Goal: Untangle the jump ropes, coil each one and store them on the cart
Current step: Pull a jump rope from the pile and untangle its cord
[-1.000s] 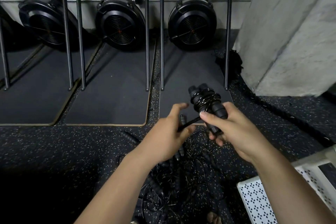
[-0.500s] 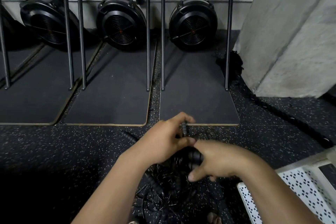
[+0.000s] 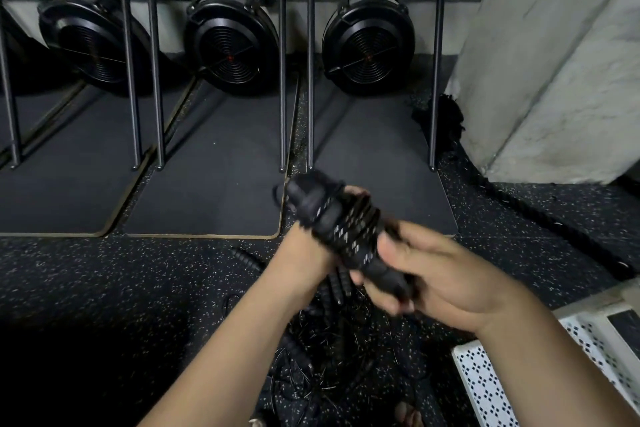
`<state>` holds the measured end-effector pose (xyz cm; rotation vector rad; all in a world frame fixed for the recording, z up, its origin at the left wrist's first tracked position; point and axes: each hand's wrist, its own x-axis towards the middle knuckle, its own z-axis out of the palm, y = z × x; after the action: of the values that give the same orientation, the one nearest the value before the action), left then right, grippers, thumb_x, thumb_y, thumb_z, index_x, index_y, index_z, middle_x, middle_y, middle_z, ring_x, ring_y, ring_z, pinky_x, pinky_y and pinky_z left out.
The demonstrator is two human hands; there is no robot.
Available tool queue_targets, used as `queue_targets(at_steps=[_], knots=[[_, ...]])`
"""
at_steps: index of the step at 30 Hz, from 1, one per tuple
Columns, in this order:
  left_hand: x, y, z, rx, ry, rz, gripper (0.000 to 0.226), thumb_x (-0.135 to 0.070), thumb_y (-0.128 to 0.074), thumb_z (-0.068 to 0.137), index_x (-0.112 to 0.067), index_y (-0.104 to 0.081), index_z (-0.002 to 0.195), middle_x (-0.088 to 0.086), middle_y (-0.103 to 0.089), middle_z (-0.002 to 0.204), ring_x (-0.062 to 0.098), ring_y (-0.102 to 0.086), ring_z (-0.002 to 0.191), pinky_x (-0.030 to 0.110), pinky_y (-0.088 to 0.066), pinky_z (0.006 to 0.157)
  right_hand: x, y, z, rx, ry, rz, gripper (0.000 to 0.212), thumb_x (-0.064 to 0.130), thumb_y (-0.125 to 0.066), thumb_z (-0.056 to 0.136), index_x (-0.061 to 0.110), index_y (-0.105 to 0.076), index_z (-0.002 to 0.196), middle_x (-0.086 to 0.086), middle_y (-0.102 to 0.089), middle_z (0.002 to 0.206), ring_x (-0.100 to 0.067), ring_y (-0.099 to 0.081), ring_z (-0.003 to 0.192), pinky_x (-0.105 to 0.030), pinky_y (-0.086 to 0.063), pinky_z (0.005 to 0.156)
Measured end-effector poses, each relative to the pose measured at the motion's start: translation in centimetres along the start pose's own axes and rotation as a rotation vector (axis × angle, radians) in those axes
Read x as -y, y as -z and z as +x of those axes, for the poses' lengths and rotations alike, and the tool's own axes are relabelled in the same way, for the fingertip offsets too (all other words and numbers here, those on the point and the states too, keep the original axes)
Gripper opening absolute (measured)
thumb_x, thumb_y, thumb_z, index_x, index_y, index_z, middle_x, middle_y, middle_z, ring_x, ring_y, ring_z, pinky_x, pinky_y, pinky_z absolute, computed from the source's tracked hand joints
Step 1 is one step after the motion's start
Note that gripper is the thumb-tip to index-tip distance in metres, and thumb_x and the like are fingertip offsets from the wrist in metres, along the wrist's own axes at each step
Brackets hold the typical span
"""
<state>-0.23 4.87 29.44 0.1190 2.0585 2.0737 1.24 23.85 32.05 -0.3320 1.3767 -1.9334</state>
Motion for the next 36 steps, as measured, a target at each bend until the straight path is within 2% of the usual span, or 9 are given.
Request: queue_targets(at_steps=[2, 6, 10, 14, 18, 21, 25, 29, 36], knots=[[0.6, -1.0, 0.3, -0.123, 0.031, 0.026, 0.036, -0.019, -0.054, 0.103, -0.029, -0.070, 0.073, 0.001, -0.068, 0.065, 0.021, -0.066, 0.069, 0.038, -0.052, 0.075, 0.0, -0.3, 0.7, -0.155, 0.054, 0.094, 0.054, 0.045, -0.065, 0.100, -0.004, -0.063, 0.124, -0.018, -0.068, 0.098, -0.017, -0.057, 0.060, -0.023, -0.040, 0.049], [0.6, -2.1, 0.8, -0.169, 0.074, 0.025, 0.027, -0.039, -0.047, 0.093, -0.047, -0.069, 0.106, -0.002, -0.077, 0.085, 0.033, -0.075, 0.091, 0.062, -0.059, 0.093, -0.1, -0.8, 1.9, -0.326, 0.110, 0.180, 0.047, 0.042, -0.058, 0.104, -0.002, -0.067, 0.119, -0.016, -0.067, 0.095, -0.019, -0.054, 0.062, -0.025, -0.037, 0.049], [1.4, -1.4, 0.9, -0.061, 0.089, 0.090, 0.019, -0.036, -0.047, 0.092, -0.030, -0.065, 0.089, 0.002, -0.070, 0.073, 0.035, -0.069, 0.080, 0.072, -0.054, 0.093, -0.1, -0.3, 1.6, -0.397, 0.055, 0.075, 0.049, 0.036, -0.065, 0.098, -0.006, -0.066, 0.124, -0.019, -0.073, 0.097, -0.022, -0.062, 0.067, -0.026, -0.047, 0.054], [0.6, -0.5, 0.7, -0.008, 0.113, 0.207, 0.029, -0.026, -0.047, 0.086, -0.035, -0.074, 0.088, -0.006, -0.075, 0.077, 0.016, -0.067, 0.072, 0.049, -0.060, 0.083, 0.1, 0.4, 1.1, -0.411, 0.011, -0.022, 0.056, 0.028, -0.075, 0.087, -0.004, -0.063, 0.131, -0.017, -0.078, 0.110, -0.022, -0.074, 0.089, -0.029, -0.061, 0.073], [-0.1, 0.1, 0.3, 0.041, 0.105, 0.286, 0.030, -0.027, -0.054, 0.094, -0.027, -0.078, 0.112, 0.001, -0.082, 0.104, 0.034, -0.078, 0.102, 0.061, -0.061, 0.093, 0.5, 0.9, 0.7, -0.383, 0.040, -0.069, 0.071, 0.013, -0.085, 0.075, -0.007, -0.053, 0.136, -0.022, -0.075, 0.123, -0.026, -0.075, 0.108, -0.031, -0.062, 0.090], [0.1, 0.4, 0.1, 0.032, 0.112, 0.351, 0.022, -0.014, -0.060, 0.098, -0.022, -0.080, 0.106, -0.006, -0.082, 0.102, 0.016, -0.076, 0.102, 0.043, -0.060, 0.097, 0.8, 0.7, 0.3, -0.311, -0.018, -0.183, 0.078, 0.000, -0.088, 0.073, 0.006, -0.048, 0.139, -0.012, -0.076, 0.128, -0.023, -0.073, 0.122, -0.032, -0.057, 0.102], [0.7, 0.6, 0.1, 0.088, 0.078, 0.483, 0.020, -0.003, -0.062, 0.098, -0.015, -0.077, 0.092, -0.003, -0.081, 0.092, 0.005, -0.065, 0.080, 0.033, -0.058, 0.080, 0.7, 0.4, 0.0, -0.275, -0.033, -0.353, 0.075, -0.005, -0.089, 0.074, 0.017, -0.057, 0.139, 0.000, -0.077, 0.126, -0.014, -0.072, 0.121, -0.025, -0.058, 0.097], [0.7, 0.1, 0.3, 0.037, 0.023, 0.456, 0.030, -0.004, -0.057, 0.099, -0.024, -0.077, 0.090, -0.007, -0.081, 0.086, 0.019, -0.076, 0.084, 0.031, -0.059, 0.074, 0.2, 0.5, 0.6, -0.425, 0.091, -0.233, 0.065, 0.014, -0.087, 0.076, 0.016, -0.063, 0.135, -0.013, -0.074, 0.129, -0.037, -0.069, 0.122, -0.058, -0.053, 0.105], [1.9, -0.6, 0.7, 0.008, -0.092, 0.550, 0.019, -0.017, -0.060, 0.107, -0.027, -0.075, 0.102, 0.006, -0.072, 0.079, 0.023, -0.061, 0.068, 0.039, -0.054, 0.068, 0.1, 1.0, 1.5, -0.687, 0.176, -0.128, 0.057, 0.031, -0.088, 0.076, 0.019, -0.062, 0.125, -0.008, -0.079, 0.113, -0.033, -0.080, 0.098, -0.053, -0.066, 0.073]])
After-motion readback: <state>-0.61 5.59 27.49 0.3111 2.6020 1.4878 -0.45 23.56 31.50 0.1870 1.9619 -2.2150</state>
